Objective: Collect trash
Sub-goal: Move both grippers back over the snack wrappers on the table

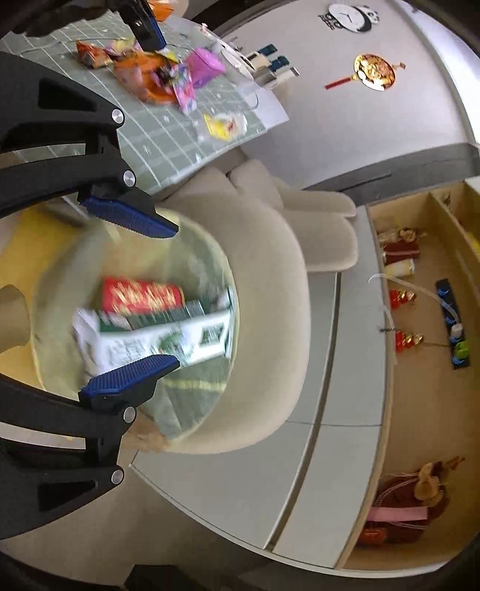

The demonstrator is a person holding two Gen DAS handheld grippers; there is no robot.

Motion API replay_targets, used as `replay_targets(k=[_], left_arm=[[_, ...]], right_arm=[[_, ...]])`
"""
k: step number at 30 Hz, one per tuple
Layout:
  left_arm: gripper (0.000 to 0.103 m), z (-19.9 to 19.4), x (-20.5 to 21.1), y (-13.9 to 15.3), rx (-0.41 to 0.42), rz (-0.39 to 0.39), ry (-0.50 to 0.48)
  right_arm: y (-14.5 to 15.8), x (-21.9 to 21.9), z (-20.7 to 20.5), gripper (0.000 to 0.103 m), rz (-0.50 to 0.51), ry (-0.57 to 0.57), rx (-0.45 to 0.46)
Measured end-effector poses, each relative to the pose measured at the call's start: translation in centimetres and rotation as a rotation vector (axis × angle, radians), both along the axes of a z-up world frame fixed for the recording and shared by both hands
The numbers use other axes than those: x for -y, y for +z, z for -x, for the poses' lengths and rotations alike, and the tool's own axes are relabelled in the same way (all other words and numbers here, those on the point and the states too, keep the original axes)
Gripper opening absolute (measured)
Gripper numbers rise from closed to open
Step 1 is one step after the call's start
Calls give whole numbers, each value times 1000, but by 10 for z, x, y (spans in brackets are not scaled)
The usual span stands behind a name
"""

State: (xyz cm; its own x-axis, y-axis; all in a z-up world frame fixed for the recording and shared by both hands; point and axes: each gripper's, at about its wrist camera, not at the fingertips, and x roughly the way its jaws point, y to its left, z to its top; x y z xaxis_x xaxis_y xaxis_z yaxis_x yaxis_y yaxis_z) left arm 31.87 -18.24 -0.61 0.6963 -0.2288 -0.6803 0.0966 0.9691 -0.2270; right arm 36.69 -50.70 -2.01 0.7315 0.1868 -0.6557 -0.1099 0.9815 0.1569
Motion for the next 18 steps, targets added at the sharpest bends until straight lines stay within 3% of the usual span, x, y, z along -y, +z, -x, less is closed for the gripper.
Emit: replay_targets(k=[5, 12, 18], left_arm=[[69, 35, -58, 0, 37, -20, 37], [69, 93, -160, -14, 48, -52, 156], [69, 128, -257, -36, 3, -41, 248]], right_arm=[[16, -54, 47, 62, 71, 36, 14], [19, -138, 100, 62, 54, 53, 11], [10, -197, 136, 59, 14, 82, -3]])
